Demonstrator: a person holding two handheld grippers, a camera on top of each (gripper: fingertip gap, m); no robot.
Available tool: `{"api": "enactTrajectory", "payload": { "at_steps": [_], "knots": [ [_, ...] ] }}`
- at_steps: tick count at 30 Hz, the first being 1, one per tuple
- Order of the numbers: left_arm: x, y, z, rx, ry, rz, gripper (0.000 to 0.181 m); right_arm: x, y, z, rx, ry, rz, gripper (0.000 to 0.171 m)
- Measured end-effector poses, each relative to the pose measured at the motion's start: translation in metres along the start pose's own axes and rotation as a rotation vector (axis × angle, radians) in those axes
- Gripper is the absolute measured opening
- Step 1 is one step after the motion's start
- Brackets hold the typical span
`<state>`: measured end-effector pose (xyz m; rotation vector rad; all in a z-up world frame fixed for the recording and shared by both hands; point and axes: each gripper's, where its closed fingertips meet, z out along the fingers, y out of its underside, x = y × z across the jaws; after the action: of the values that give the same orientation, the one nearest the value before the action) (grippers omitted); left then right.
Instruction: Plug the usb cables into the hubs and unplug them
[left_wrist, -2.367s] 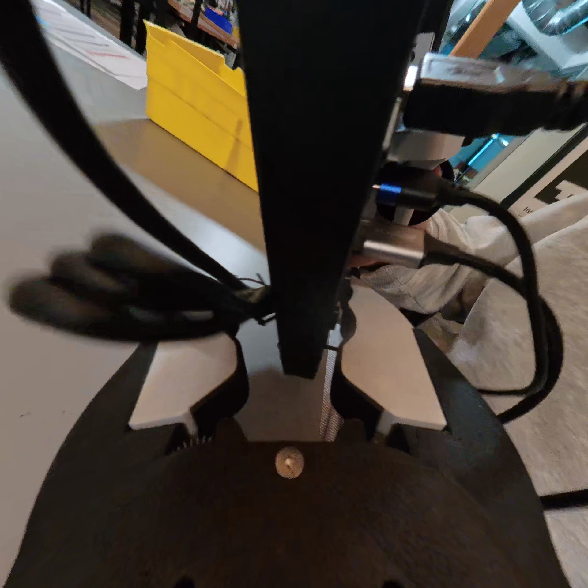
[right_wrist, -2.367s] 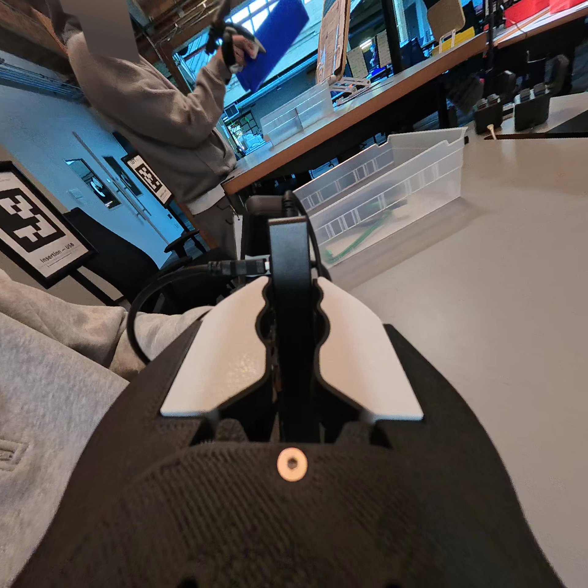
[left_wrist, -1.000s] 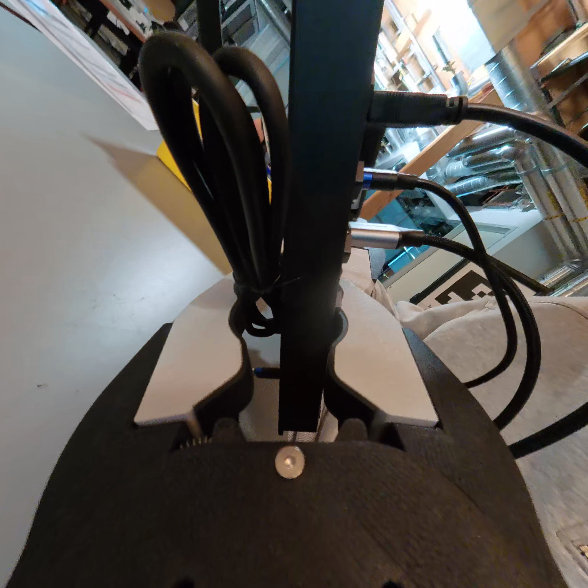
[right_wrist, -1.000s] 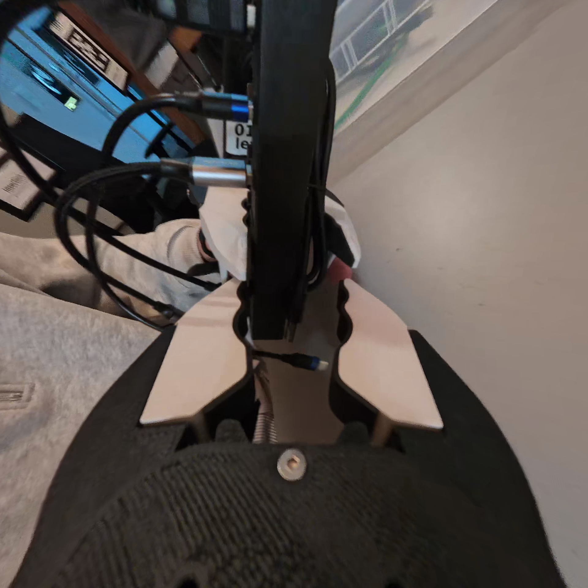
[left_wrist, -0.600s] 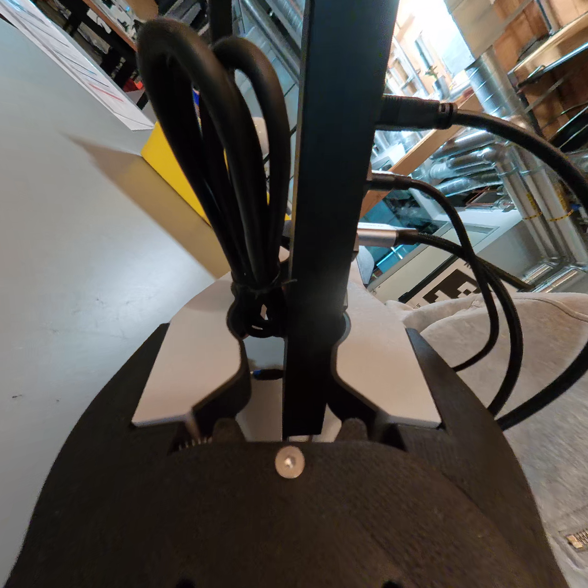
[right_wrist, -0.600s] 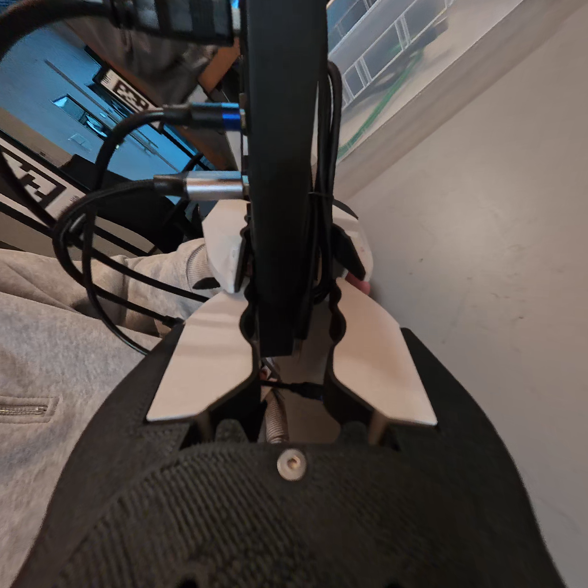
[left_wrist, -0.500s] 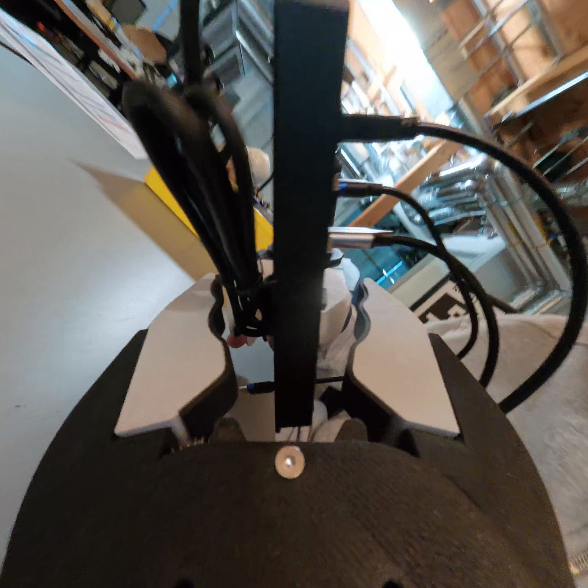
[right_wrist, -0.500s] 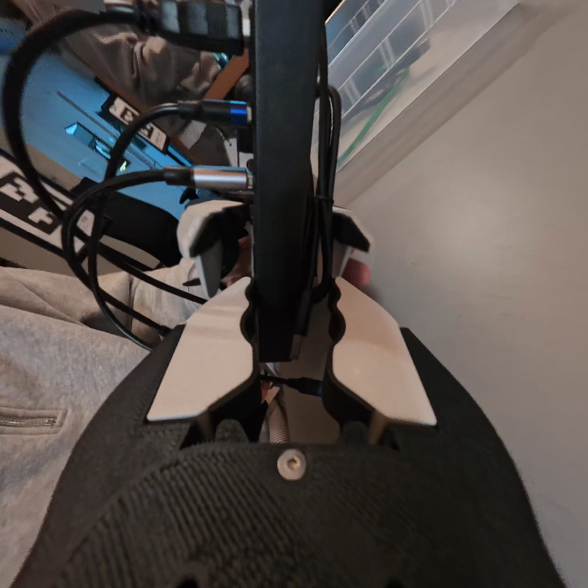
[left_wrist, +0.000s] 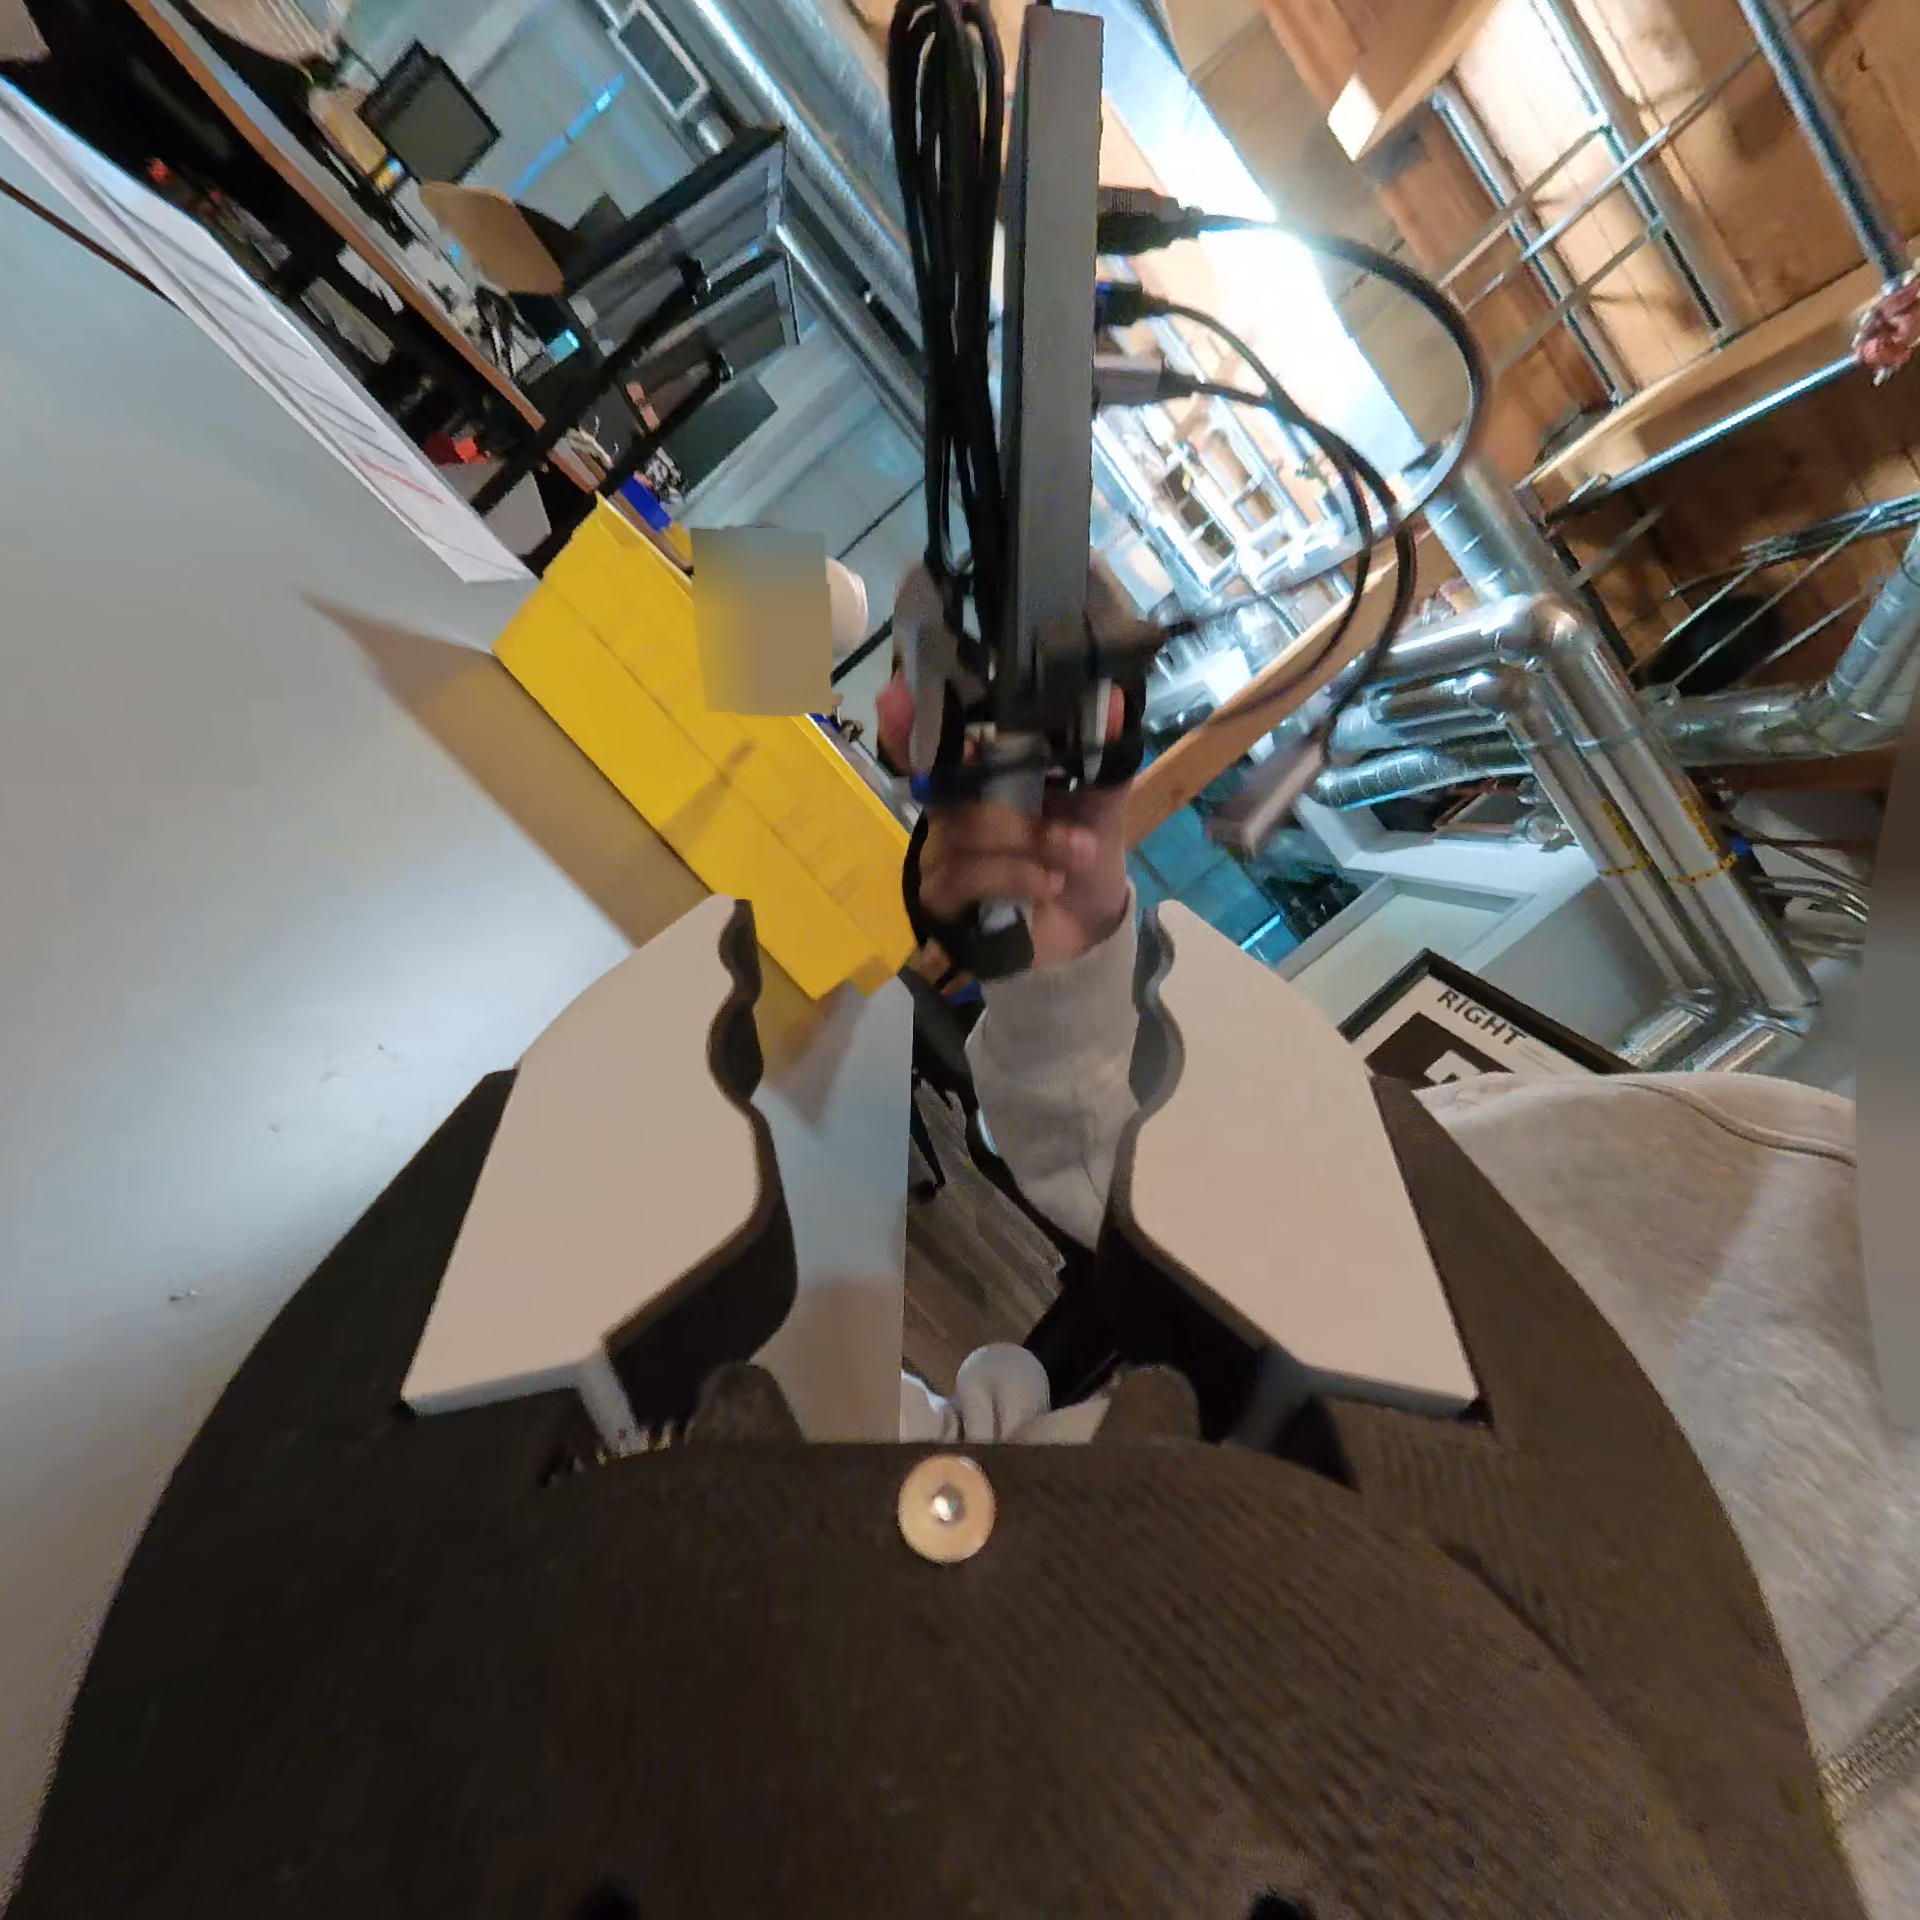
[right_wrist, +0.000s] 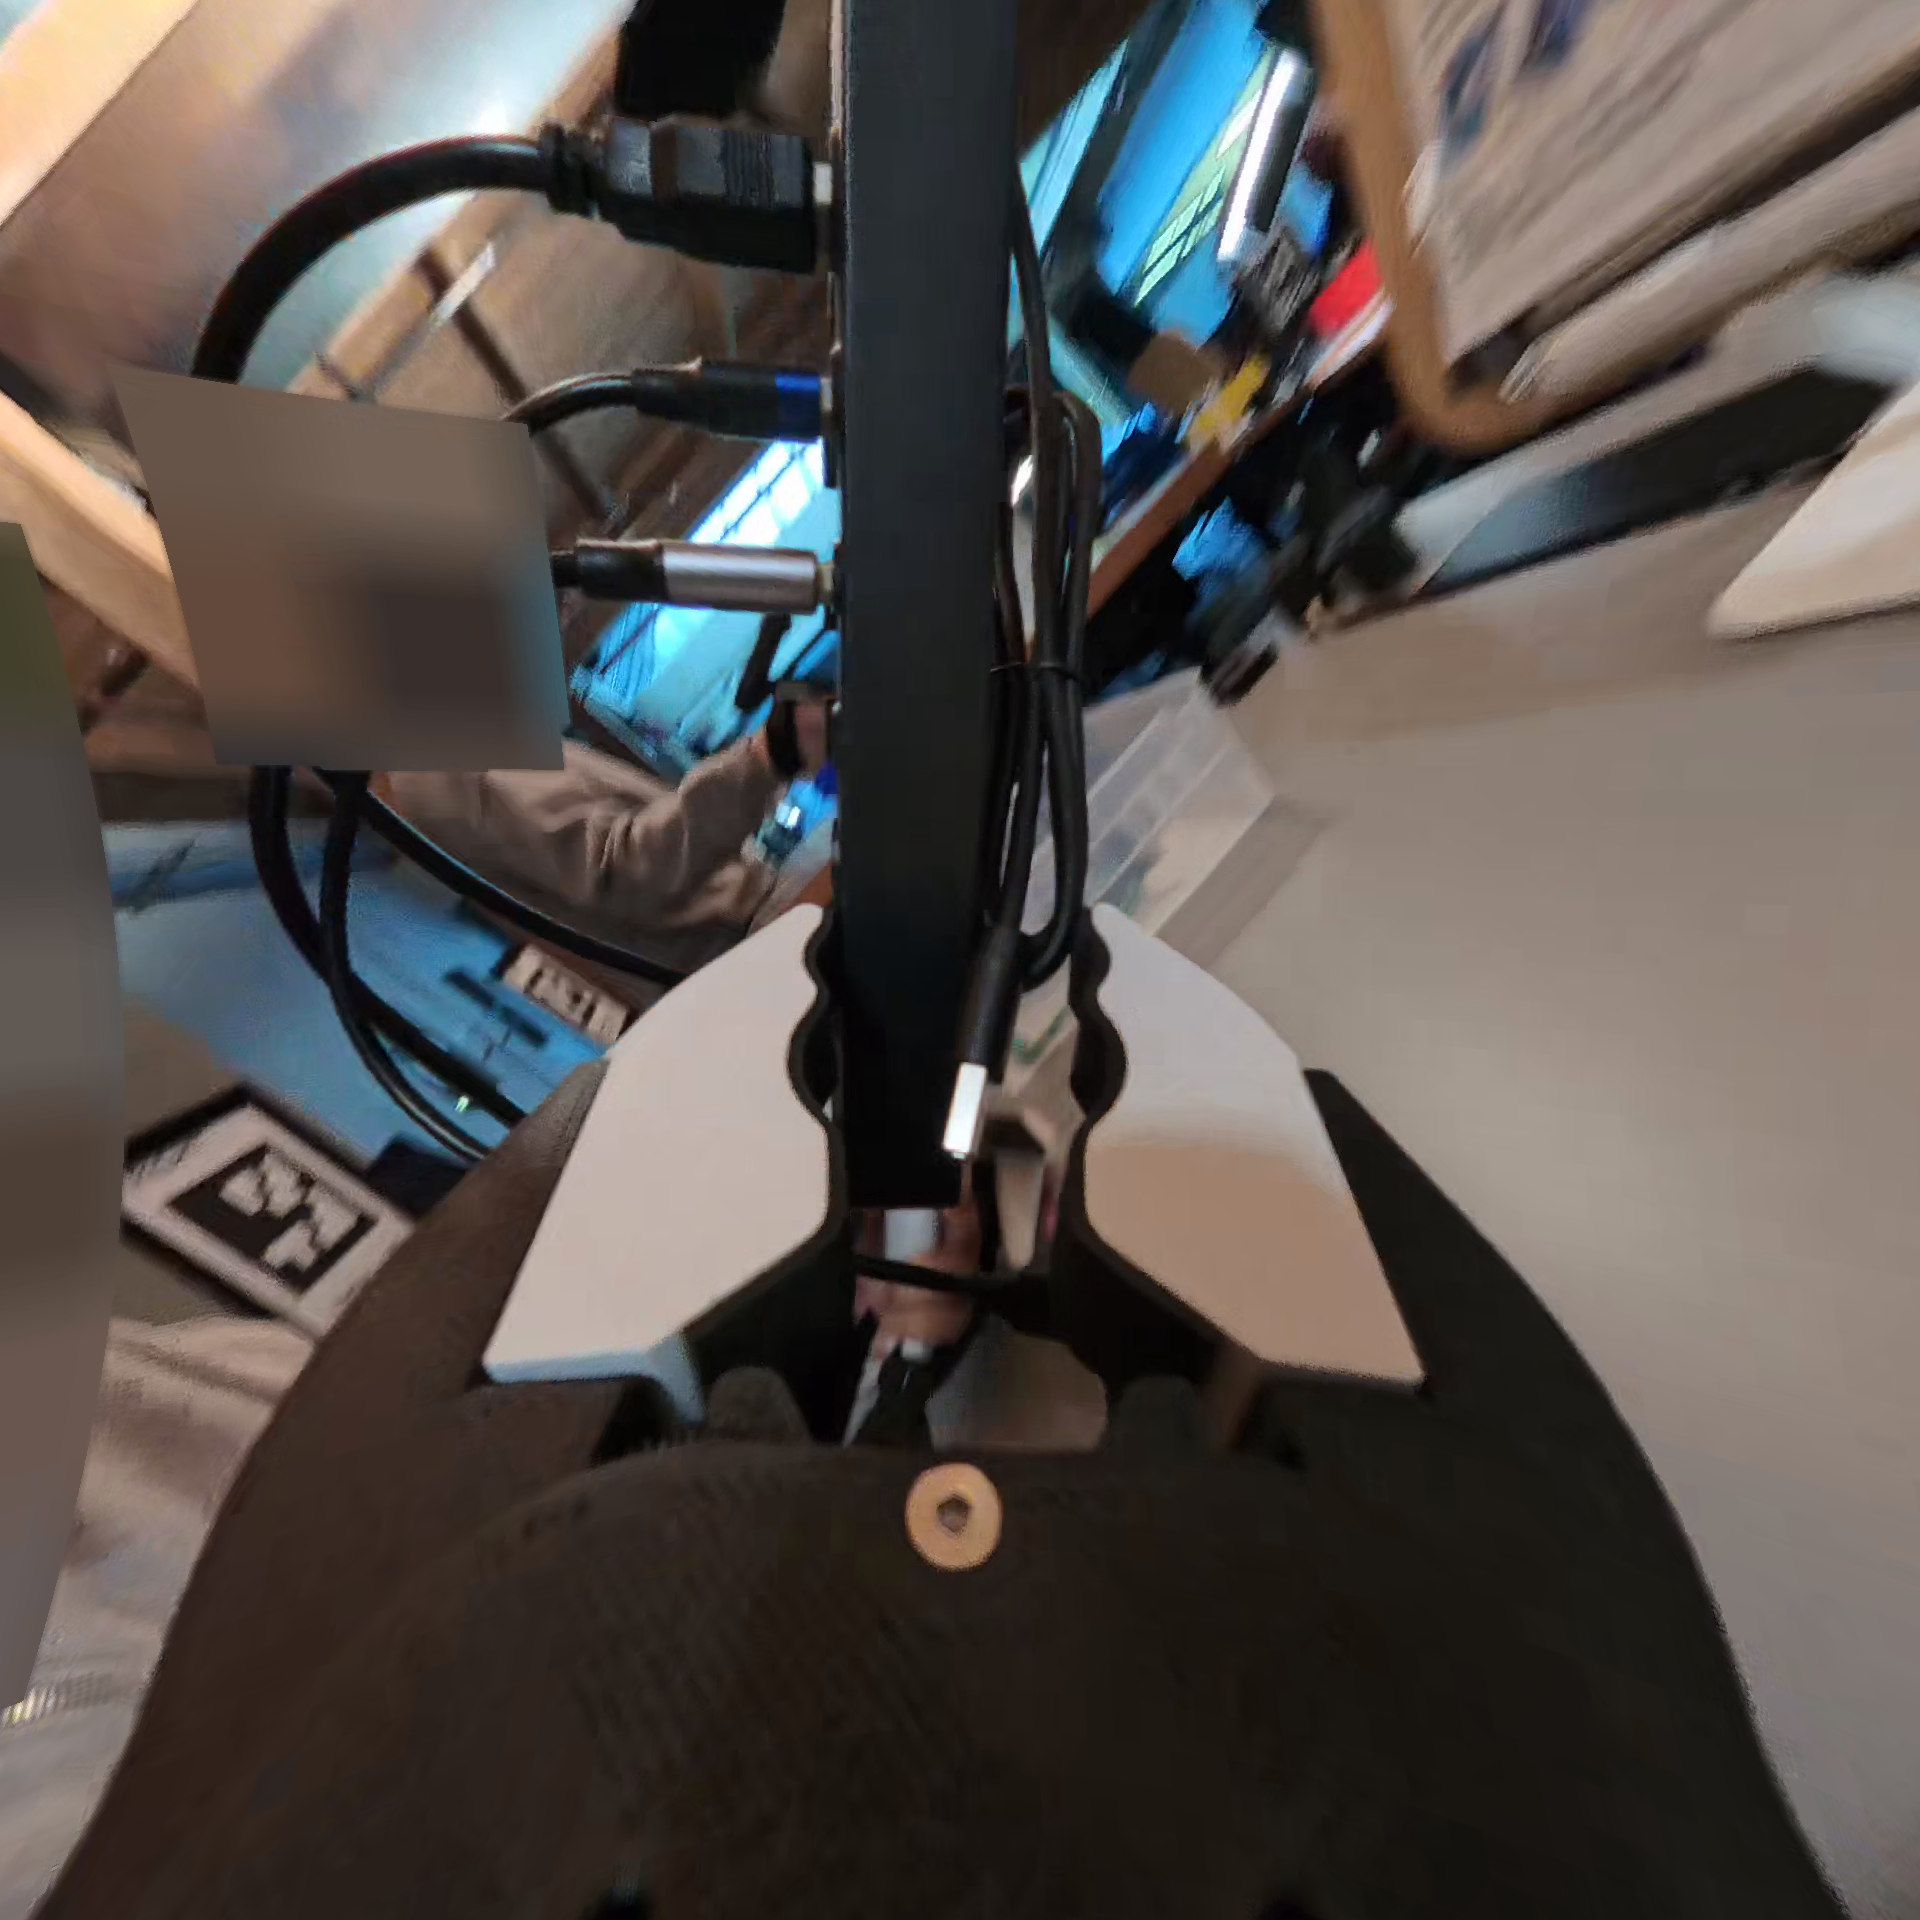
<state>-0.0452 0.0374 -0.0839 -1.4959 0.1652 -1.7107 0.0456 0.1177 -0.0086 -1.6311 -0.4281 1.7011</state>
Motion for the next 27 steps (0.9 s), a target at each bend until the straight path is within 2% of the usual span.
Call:
{"api": "enactTrajectory", "payload": {
  "at_steps": [6,11,17,27],
  "knots": [
    [-0.002,0.011,0.006,-0.053,-0.006,0.003,0.065,0.017,-0.095,-0.077,0.355,0.151,0.003,0.044],
    [-0.002,0.013,0.007,-0.06,-0.004,-0.005,0.064,0.056,-0.135,-0.148,0.605,0.292,0.085,0.044],
    [-0.002,0.015,0.008,-0.065,-0.004,-0.013,0.063,0.115,-0.138,-0.209,0.78,0.462,0.214,0.043],
    [-0.004,0.014,0.007,-0.054,-0.001,-0.037,0.062,0.153,-0.129,-0.234,0.815,0.56,0.372,0.044]
  ]
}}
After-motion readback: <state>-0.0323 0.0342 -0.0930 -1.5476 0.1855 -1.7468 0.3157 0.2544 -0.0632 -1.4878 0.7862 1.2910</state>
